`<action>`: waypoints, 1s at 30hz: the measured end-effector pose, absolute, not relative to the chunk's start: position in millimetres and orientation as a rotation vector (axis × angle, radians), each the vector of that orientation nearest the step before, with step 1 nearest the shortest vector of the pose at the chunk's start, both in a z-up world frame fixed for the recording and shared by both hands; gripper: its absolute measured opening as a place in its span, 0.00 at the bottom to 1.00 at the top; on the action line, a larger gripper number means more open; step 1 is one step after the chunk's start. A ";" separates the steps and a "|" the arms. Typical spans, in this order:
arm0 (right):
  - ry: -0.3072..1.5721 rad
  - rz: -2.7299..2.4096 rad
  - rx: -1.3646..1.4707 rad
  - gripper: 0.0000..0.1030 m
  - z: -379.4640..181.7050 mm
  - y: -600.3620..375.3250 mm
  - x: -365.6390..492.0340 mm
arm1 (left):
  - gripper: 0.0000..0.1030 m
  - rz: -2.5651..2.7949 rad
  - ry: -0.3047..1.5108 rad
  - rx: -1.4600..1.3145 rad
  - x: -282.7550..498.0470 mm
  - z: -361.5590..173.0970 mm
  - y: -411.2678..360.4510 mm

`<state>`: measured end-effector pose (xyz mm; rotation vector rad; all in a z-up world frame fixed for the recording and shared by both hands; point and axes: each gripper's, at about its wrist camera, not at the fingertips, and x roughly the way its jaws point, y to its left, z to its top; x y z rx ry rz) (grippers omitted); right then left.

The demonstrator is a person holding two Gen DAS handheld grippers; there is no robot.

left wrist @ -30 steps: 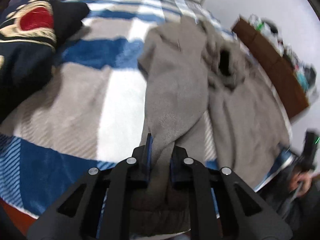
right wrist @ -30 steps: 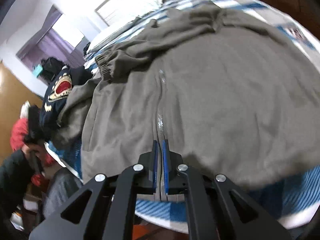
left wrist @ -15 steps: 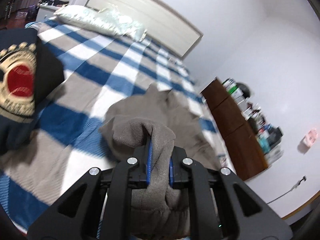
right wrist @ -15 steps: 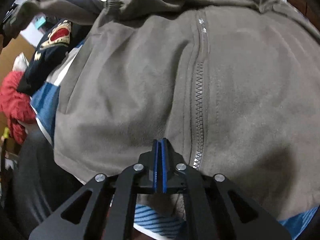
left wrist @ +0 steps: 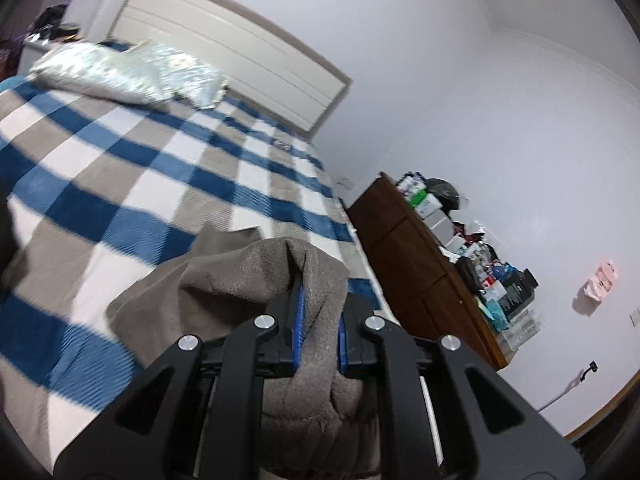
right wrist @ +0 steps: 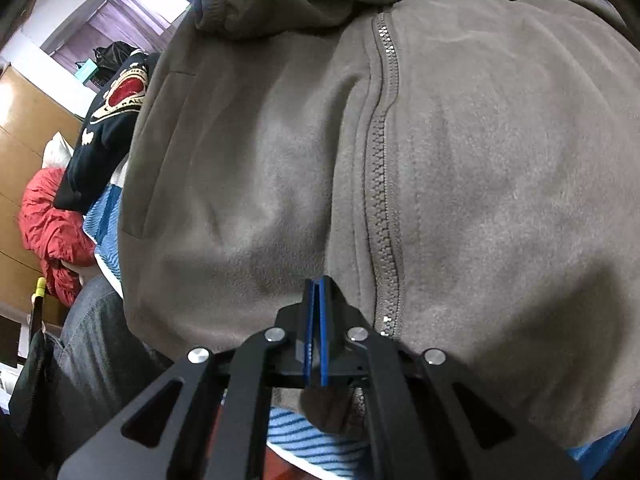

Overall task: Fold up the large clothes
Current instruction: 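Grasp the other sleeve cuff with the left gripper and lift it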

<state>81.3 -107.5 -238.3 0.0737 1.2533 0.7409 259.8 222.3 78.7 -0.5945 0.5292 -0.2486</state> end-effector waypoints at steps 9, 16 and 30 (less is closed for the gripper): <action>1.283 0.745 0.103 0.01 -239.6 -115.0 87.2 | 0.12 -0.460 0.702 -0.355 355.9 87.7 92.6; 1.297 0.749 0.118 0.01 -240.5 -120.4 88.2 | 0.12 -0.571 0.964 -0.107 408.9 -7.0 -27.5; 1.323 0.762 0.137 0.01 -240.2 -120.7 91.5 | 0.13 -0.508 1.340 0.357 432.5 -206.8 -163.1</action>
